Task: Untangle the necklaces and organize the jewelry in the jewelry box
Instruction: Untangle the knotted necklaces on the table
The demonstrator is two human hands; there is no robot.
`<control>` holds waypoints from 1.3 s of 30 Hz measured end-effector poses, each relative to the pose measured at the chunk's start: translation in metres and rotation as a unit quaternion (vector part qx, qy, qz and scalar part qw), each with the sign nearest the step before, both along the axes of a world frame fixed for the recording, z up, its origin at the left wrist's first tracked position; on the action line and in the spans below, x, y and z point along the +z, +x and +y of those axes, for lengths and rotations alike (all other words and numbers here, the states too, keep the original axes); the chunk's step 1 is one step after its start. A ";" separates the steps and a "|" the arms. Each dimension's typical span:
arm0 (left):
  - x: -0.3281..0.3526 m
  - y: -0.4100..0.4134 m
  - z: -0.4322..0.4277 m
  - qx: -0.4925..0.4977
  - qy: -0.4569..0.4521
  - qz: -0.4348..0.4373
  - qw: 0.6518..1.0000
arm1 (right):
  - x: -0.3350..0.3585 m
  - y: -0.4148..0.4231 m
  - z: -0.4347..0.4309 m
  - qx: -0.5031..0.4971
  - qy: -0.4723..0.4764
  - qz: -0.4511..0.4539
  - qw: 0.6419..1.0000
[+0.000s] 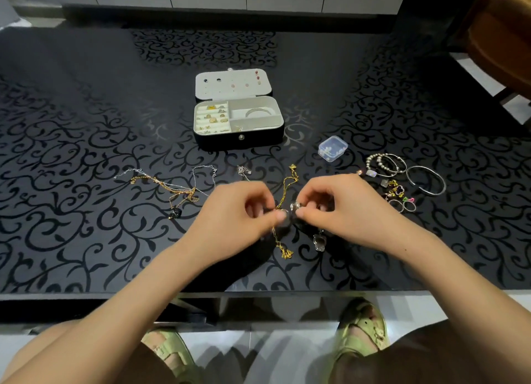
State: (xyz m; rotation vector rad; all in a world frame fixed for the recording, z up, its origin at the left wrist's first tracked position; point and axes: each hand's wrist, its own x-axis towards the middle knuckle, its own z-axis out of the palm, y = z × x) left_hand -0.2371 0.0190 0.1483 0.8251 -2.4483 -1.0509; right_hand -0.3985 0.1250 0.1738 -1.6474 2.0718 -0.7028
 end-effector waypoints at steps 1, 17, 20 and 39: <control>-0.001 0.004 0.004 -0.027 -0.037 -0.019 0.999 | 0.000 0.000 0.002 0.016 0.016 0.035 0.999; -0.021 0.007 0.011 -0.188 -0.162 -0.092 0.964 | -0.005 0.004 0.000 0.107 0.077 0.163 0.978; -0.015 0.009 0.007 -0.169 -0.087 -0.060 0.980 | -0.009 -0.002 -0.011 0.034 0.016 0.206 0.978; 0.022 0.012 -0.030 0.040 0.354 0.203 0.912 | -0.016 -0.017 -0.060 -0.058 -0.025 0.218 0.974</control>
